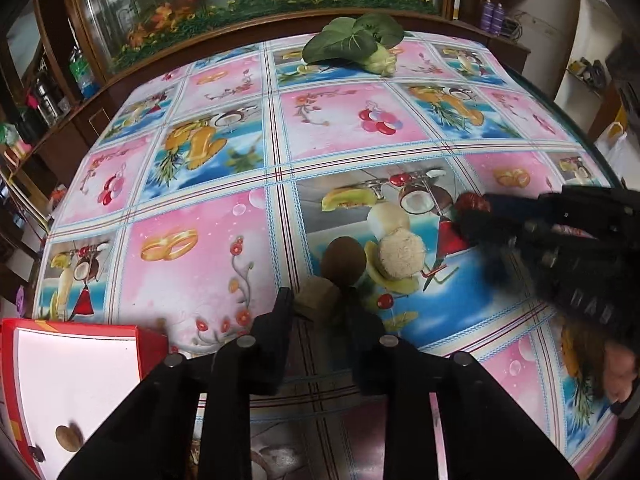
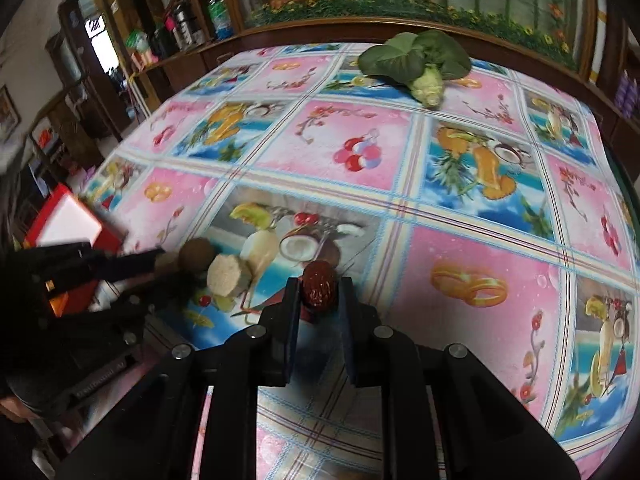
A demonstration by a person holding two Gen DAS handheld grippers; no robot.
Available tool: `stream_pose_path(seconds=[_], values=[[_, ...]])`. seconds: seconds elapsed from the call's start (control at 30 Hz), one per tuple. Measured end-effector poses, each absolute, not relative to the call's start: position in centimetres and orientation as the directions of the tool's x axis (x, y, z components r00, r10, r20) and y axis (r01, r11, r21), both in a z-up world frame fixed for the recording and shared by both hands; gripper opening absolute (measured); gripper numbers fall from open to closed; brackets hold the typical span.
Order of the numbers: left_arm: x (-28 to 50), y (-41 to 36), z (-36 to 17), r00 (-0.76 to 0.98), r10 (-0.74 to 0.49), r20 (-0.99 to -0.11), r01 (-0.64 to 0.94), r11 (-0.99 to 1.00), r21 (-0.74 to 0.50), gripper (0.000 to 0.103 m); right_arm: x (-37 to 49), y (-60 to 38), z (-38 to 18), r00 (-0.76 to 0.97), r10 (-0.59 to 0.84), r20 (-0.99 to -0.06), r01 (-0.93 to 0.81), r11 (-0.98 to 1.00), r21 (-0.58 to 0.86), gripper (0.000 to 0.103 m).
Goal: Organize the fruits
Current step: 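Grasp a square tan cake with the left tool while the right tool carries the date to the box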
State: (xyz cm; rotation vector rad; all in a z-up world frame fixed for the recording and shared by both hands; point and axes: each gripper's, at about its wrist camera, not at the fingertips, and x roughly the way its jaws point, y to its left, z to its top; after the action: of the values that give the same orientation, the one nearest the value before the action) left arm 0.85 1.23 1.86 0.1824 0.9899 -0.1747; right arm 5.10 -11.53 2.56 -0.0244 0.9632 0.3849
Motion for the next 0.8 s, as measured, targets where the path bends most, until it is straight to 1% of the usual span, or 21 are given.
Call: stream_pose_path(seconds=[0.2,0.37,0.57,0.67,0.8], values=[[-0.5,1.9,2.4,0.553,-0.063,-0.831,0.193,0.980,0.054,0.024,5.2,-11.7,2.7,0.519,0.323,-0.792,-0.310,0.934,0.178,0.021],[-3.5,3.2,4.7,0.606,-0.069,-0.793,0.159,0.987,0.035,0.024,4.6,-10.7,2.7,0.524,0.330,-0.785,-0.333,0.928,0.167,0.021],[-8.6,6.0,7.5,0.689,-0.024,-0.724,0.101,0.993,0.063,0.024,3.3,-9.5,3.3,0.552,0.357,-0.754,-0.373,0.914,0.160,0.021],[-10.4,7.3,7.7,0.697,0.005,-0.717,0.055,0.997,0.060,0.024,3.0,-9.2,3.4,0.567,0.356,-0.743,-0.372,0.915,0.155,0.021],[-11.2,7.6,7.7,0.709,0.045,-0.704,0.023,0.996,0.087,0.024,2.7,-9.0,3.4,0.574,0.357,-0.737,-0.370,0.916,0.155,0.021]])
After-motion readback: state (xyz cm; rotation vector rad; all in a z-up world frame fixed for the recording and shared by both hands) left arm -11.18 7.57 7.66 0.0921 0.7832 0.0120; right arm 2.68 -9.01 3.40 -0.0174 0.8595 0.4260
